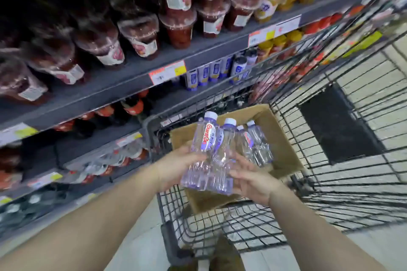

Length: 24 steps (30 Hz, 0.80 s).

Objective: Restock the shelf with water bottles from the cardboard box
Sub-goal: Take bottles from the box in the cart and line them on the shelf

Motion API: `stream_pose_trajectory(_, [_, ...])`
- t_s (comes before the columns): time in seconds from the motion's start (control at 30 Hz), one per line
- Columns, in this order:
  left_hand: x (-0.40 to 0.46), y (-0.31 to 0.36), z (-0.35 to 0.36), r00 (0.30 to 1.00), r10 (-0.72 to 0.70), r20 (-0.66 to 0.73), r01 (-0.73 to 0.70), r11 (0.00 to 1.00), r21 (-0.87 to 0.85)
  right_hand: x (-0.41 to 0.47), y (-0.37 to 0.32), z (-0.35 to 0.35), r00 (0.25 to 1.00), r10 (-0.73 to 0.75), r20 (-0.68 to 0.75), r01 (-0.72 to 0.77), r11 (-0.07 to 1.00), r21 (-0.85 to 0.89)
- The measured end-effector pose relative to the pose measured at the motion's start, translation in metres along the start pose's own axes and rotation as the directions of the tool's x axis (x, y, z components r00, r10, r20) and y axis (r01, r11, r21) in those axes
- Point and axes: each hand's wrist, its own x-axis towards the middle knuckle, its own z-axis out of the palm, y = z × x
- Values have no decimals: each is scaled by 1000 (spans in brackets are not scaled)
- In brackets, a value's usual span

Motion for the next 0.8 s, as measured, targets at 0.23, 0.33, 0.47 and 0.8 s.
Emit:
stream_pose_trajectory(0.23, [-97, 35, 11, 950, 288, 117, -293, 956, 21, -68, -23, 112, 989, -148, 9, 146, 965, -219])
stream_pose_trajectory(0.33, [-142, 35, 14, 904, 419, 87, -425, 903, 71, -100, -27, 151, 974, -212, 83, 228, 911, -345])
stream_pose_trajectory(0.47, [-223, 22, 17, 834, 551, 24, -551, 830, 87, -151, -26, 202, 922, -329, 203, 386, 809, -444])
stream_pose_trajectory(0.8, [-438, -14, -33, 581, 739, -340, -728, 659, 188, -202, 15, 395, 803, -267, 533, 576, 580, -576])
